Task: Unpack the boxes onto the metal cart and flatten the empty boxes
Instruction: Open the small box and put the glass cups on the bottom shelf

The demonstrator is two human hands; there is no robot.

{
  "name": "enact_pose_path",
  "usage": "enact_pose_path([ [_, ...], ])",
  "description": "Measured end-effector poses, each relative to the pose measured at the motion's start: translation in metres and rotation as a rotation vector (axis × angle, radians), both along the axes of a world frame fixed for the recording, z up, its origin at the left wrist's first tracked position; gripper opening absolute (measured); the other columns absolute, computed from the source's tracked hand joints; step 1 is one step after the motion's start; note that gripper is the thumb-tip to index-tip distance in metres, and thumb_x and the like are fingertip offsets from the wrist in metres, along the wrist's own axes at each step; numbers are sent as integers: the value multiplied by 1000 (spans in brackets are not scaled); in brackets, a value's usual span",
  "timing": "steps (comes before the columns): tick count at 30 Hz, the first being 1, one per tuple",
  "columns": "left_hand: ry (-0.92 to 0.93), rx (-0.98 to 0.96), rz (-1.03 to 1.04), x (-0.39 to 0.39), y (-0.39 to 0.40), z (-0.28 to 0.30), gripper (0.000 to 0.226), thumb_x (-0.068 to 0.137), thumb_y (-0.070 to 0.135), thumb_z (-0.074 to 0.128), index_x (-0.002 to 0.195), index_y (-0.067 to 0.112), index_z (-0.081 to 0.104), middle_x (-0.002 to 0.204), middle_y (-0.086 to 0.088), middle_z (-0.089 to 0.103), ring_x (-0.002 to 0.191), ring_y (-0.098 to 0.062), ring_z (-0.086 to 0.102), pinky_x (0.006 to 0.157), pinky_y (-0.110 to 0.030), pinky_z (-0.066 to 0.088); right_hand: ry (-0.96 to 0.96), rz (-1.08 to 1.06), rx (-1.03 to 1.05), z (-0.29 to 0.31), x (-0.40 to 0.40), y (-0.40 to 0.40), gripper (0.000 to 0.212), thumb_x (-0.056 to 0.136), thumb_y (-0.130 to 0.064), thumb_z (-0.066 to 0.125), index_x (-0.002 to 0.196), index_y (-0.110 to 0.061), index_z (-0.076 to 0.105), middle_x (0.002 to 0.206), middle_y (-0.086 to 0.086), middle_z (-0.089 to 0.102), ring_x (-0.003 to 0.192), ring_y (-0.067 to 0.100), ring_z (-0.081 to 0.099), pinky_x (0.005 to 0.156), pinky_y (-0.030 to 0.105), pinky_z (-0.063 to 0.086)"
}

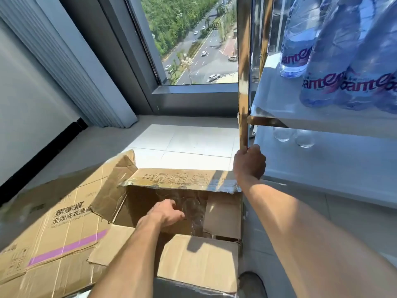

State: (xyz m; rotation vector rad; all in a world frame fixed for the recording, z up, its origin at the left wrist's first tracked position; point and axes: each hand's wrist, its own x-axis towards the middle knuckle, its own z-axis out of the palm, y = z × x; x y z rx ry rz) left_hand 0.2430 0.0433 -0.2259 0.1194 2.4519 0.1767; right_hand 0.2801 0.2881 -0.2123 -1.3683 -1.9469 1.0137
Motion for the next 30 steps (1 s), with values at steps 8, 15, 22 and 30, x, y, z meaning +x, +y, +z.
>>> enact_pose_path([
  [8, 19, 52, 169, -5, 65, -58, 42, 89, 27, 61, 125, 5, 62, 131, -13, 59, 122, -28, 56, 100, -30, 46, 72, 115, 150, -29, 7, 24, 30, 92, -41, 58, 107, -15, 54, 93, 6, 69, 81, 26, 66, 67, 28, 47],
  [15, 189, -25, 352, 3, 64, -84, 39, 83, 22, 62, 117, 2, 64, 128, -13, 61, 121, -23, 57, 92, -21, 45, -3, 182, 151, -52, 26, 48, 10, 88, -22, 58, 97, -15, 60, 92, 7, 71, 71, 16, 53, 64, 23, 39],
  [22, 302, 104, 222, -1, 27, -8, 68, 62, 48, 83, 116, 15, 57, 116, -11, 66, 106, -28, 60, 82, -31, 48, -44, 191, 173, -22, 43, 37, 14, 90, -14, 53, 77, -19, 52, 79, 7, 67, 61, 15, 45, 50, 16, 25],
  [30, 265, 498, 70, -14, -9, 125, 72, 61, 51, 79, 122, 17, 61, 121, -2, 57, 107, -20, 54, 88, -35, 48, -44, 647, 110, 64, 48, -19, 20, 86, -38, 60, 89, -19, 62, 86, 1, 68, 80, 19, 64, 73, 29, 52],
])
